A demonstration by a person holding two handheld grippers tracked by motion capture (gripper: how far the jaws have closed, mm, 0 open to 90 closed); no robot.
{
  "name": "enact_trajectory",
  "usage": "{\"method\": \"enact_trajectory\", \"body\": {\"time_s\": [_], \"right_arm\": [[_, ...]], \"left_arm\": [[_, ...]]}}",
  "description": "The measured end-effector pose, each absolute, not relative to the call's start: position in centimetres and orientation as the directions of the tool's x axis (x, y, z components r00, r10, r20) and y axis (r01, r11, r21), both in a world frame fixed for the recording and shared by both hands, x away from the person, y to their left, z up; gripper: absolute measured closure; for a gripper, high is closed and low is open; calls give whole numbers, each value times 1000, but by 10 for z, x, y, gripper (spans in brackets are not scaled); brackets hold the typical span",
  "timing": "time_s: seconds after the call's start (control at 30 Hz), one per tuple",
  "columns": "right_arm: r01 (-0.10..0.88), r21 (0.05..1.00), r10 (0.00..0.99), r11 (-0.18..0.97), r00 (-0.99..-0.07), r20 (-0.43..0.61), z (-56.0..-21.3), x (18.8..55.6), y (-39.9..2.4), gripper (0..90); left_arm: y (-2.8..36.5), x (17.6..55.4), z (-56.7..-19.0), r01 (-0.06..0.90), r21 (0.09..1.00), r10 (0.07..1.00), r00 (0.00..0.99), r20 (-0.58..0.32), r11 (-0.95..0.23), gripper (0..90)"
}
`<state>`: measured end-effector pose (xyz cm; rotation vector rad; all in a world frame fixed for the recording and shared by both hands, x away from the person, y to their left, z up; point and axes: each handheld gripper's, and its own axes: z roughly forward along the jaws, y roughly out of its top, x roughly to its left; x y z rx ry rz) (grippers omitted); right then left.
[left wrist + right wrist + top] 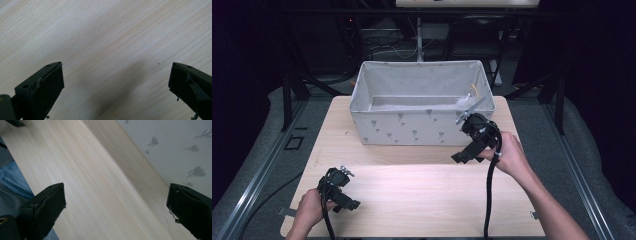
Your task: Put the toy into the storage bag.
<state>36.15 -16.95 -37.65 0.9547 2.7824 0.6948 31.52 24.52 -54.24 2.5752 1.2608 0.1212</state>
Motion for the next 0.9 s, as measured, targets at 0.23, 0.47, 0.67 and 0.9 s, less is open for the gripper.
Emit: {"method": "enact_trajectory", "body": {"time_s": [0.23, 0.47, 0.67, 0.9], "right_arm": [[577, 447, 610, 683, -788, 85, -428, 345, -172, 19], [609, 413, 627, 677, -771, 110, -477, 332, -172, 24], [626, 369, 641, 687, -761, 97, -503, 328, -177, 35], [626, 335, 648, 704, -760, 57, -515, 325, -182, 56]], "left_arm": [[245, 315, -543, 763, 276, 785, 618, -45, -585, 2], [244, 316, -543, 758, 273, 780, 624, -43, -592, 3], [243, 315, -543, 755, 270, 776, 629, -41, -598, 3], [241, 316, -544, 748, 272, 769, 637, -43, -605, 2]]}}
